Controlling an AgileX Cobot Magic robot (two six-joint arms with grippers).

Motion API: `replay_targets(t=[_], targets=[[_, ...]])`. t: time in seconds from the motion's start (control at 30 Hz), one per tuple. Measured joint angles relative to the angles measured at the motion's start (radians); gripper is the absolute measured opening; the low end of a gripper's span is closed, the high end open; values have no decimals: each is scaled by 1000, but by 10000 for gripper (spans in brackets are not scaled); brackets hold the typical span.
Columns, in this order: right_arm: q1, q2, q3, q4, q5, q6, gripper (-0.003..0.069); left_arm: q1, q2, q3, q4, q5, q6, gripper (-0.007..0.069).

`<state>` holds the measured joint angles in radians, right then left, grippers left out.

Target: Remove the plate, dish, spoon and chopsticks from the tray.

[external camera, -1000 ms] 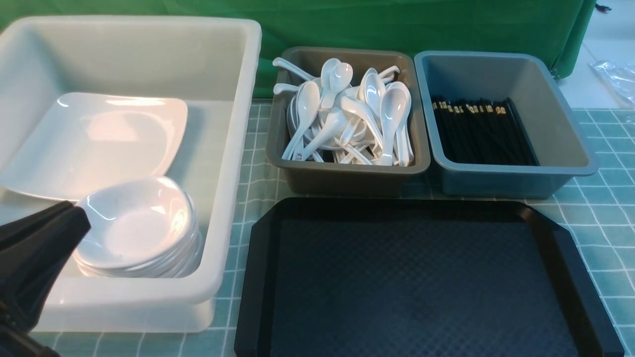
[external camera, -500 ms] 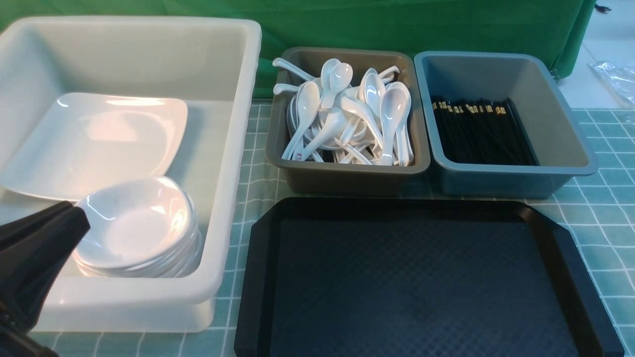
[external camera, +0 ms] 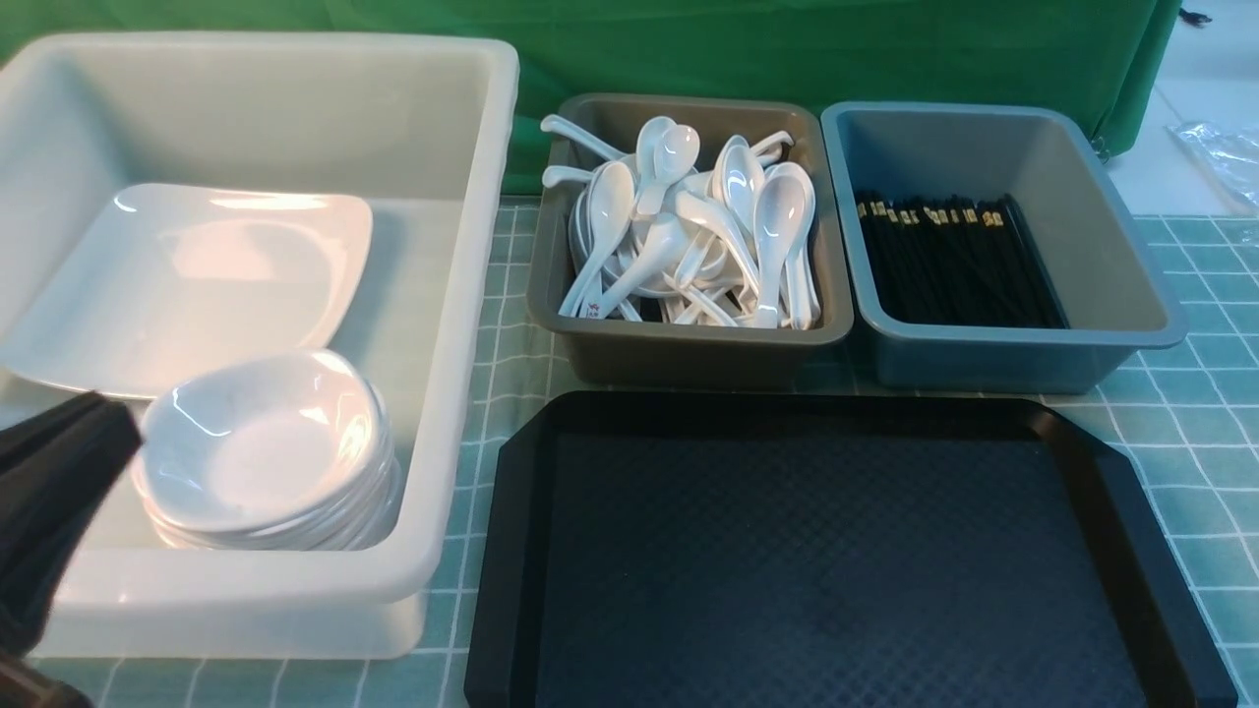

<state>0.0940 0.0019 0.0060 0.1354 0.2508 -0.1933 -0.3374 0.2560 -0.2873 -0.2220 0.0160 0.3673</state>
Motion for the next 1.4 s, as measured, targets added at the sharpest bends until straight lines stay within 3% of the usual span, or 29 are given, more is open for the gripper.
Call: replay_targets(t=[0.03,0.2,0.37,0.5,1.4], targets=[[0,0,0,0,0,0,67,8,-6,10,1,-1,-10,13],[0,0,0,0,0,0,75,238,-194,193,64,24,-178,13],[0,-1,0,0,-1,0,92,331,-252,291,122,141,-335,13],[0,-1,0,0,-1,0,109,340,-255,294,146,223,-367,13],[0,-2,0,0,-1,1,160,340,-255,294,173,222,-374,17]])
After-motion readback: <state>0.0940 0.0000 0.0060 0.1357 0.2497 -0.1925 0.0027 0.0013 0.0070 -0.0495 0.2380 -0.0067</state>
